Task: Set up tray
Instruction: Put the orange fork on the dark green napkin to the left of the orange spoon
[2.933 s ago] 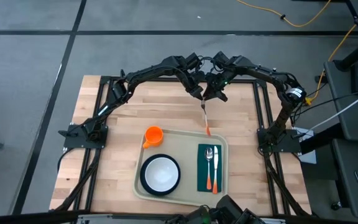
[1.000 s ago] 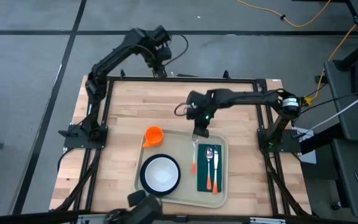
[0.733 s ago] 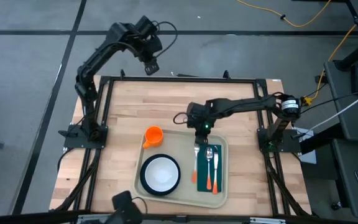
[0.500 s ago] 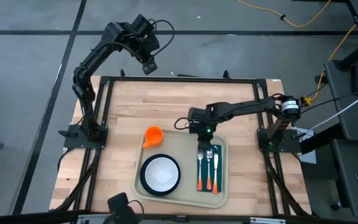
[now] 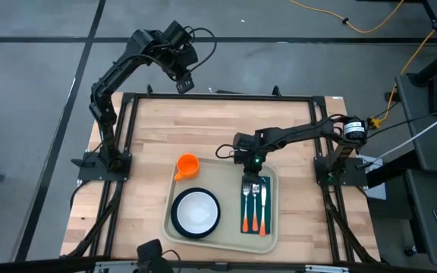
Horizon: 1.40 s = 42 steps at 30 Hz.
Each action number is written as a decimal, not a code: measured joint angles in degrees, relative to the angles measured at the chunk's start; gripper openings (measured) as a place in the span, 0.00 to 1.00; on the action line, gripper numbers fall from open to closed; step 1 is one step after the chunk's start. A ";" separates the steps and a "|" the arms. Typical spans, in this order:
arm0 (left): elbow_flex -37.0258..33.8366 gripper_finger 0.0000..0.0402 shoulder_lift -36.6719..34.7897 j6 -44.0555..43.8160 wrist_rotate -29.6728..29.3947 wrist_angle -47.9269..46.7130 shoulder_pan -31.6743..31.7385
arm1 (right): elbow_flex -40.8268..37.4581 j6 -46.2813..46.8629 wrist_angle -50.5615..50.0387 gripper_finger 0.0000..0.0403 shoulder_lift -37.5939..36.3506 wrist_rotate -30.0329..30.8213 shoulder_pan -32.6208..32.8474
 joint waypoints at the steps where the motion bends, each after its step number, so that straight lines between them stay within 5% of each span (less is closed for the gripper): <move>1: 0.00 0.13 0.00 -0.01 0.00 0.11 0.00 | -0.07 -0.40 0.00 0.00 0.00 -0.02 -0.23; 42: -0.04 0.12 0.00 1.12 0.01 1.50 0.00 | -0.04 -4.50 1.91 0.05 5.33 -1.17 -2.38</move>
